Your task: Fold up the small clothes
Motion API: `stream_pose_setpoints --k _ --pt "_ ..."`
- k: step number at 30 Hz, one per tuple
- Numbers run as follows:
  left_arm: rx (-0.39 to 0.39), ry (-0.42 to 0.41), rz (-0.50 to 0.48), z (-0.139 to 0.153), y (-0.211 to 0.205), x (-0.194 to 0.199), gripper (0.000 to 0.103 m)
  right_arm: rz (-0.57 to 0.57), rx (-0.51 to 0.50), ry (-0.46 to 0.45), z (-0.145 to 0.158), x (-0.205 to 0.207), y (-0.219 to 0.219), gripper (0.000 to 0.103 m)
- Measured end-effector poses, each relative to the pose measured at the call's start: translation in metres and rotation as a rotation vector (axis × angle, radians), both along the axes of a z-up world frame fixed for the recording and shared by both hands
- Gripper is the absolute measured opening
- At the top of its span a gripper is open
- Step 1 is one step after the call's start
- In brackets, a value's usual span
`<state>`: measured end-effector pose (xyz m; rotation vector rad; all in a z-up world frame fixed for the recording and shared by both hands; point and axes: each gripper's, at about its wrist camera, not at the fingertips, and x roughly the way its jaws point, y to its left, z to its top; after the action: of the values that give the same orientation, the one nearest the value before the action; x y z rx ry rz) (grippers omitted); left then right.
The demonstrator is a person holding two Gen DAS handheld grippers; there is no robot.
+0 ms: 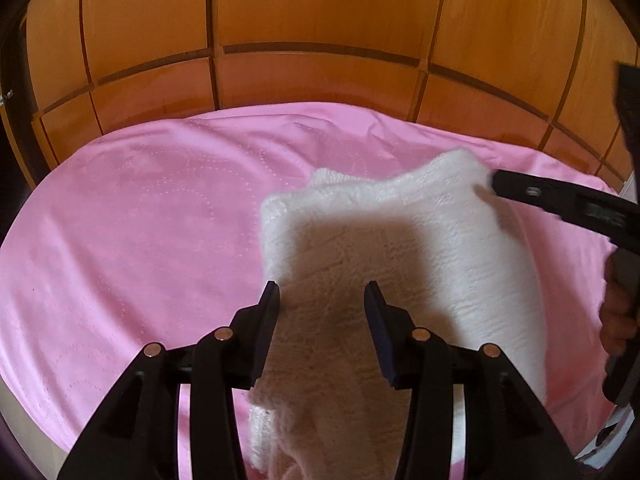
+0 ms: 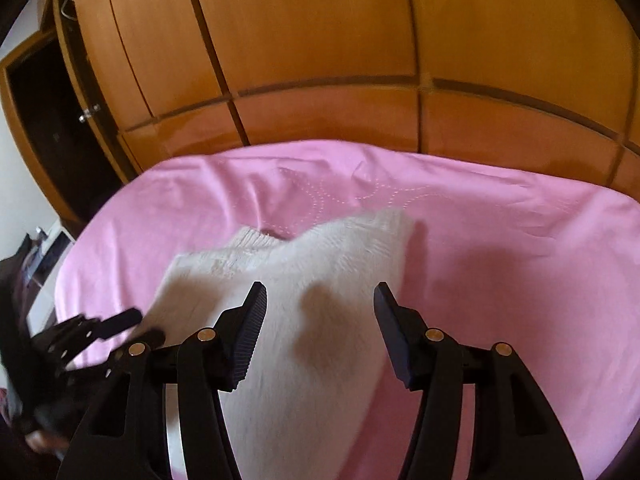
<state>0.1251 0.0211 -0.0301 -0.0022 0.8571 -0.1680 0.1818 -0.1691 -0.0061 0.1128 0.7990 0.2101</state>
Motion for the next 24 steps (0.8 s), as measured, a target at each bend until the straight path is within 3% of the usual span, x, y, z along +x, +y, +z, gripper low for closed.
stream_pose_setpoints --k 3,5,12,15,17,20,24 --pt "-0.009 0.018 0.008 -0.010 0.003 0.002 0.046 0.022 -0.039 0.094 -0.031 0.022 0.018 0.056" --pt "-0.019 0.034 0.011 -0.016 0.005 0.003 0.047 0.003 -0.106 0.103 -0.054 0.027 0.031 0.056" --pt "-0.049 0.037 0.016 -0.026 0.012 0.000 0.048 -0.003 -0.122 0.071 -0.055 0.026 0.034 0.057" --pt "-0.049 0.037 0.017 -0.026 0.013 -0.002 0.048 -0.007 -0.082 0.051 -0.052 0.023 0.031 0.062" --pt "-0.051 0.038 0.018 -0.027 0.014 -0.002 0.049 -0.002 -0.041 0.040 -0.045 0.020 0.028 0.072" --pt "-0.062 0.042 0.028 -0.030 0.020 -0.003 0.055 -0.003 0.023 0.018 -0.031 0.011 0.020 0.075" --pt "-0.141 0.066 0.048 -0.037 0.036 -0.003 0.070 -0.019 0.134 0.024 -0.022 -0.005 0.000 0.083"
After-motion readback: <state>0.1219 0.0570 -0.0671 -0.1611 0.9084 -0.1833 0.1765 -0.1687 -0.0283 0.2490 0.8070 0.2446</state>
